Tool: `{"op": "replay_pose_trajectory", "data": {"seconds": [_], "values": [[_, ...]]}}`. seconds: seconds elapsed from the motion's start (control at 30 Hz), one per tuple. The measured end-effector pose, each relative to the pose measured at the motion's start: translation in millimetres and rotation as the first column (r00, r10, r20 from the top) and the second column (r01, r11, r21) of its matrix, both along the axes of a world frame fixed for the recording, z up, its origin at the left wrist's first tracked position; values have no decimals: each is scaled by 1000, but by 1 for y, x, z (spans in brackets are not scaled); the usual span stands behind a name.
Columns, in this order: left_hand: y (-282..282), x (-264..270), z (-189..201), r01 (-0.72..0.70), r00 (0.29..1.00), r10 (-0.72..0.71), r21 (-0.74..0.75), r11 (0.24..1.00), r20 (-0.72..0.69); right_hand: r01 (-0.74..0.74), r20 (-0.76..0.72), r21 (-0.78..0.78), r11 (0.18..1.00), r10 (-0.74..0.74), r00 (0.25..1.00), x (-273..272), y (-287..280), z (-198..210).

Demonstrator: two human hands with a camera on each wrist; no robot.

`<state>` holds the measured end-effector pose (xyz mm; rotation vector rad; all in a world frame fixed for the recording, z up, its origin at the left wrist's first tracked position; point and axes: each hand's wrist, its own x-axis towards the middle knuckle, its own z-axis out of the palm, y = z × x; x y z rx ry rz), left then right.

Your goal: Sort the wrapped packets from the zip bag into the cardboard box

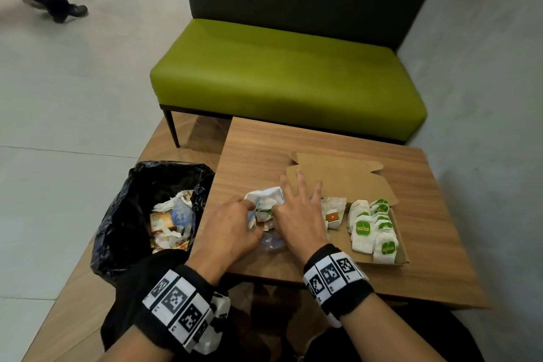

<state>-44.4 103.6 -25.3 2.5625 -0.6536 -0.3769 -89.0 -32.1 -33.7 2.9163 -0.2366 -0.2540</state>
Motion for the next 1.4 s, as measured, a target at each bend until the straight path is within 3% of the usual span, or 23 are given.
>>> {"op": "replay_pose_trajectory", "data": {"seconds": [0.1, 0.23, 0.4, 0.5, 0.6, 0.83, 0.97, 1.1, 1.2, 1.27, 1.33, 1.4], "values": [[0, 0, -2, -17, 1000, 17, -15, 1000, -4, 17, 53, 55, 998, -20, 998, -4, -2, -1], [-1, -1, -1, -25, 1000, 26, -28, 999, 15, -30, 251, 239, 970, -32, 968, -16, -9, 9], [2, -11, 5, 4, 994, -7, 23, 1000, 113, -41, 303, 452, 891, -109, 947, -37, -24, 29], [1, -19, 16, 135, 954, -99, -109, 985, 284, -40, 325, 496, 868, -143, 935, -48, -30, 46], [-8, -24, 27, 313, 901, -215, -221, 924, 377, -72, 339, 573, 817, -156, 928, -53, -36, 55], [-13, -22, 33, 346, 877, -226, -231, 909, 424, -172, 370, 661, 730, -118, 922, -54, -43, 61], [-9, -16, 25, 251, 938, -134, -359, 899, 319, -205, 444, 752, 627, -252, 860, -53, -45, 59], [-3, -12, 20, 33, 985, 55, -485, 874, 165, -185, 518, 754, 631, -397, 758, -54, -50, 60], [1, -10, 16, -193, 978, 201, -606, 772, -55, -148, 545, 761, 631, -499, 674, -54, -54, 57], [2, -11, 17, -305, 952, 222, -710, 634, -210, -125, 513, 773, 621, -498, 699, -52, -52, 54], [1, -14, 21, -369, 929, 189, -770, 520, -317, -79, 441, 773, 630, -443, 781, -49, -44, 49], [0, -16, 25, -381, 924, 147, -805, 455, -354, 2, 326, 716, 698, -336, 884, -47, -36, 43]]}}
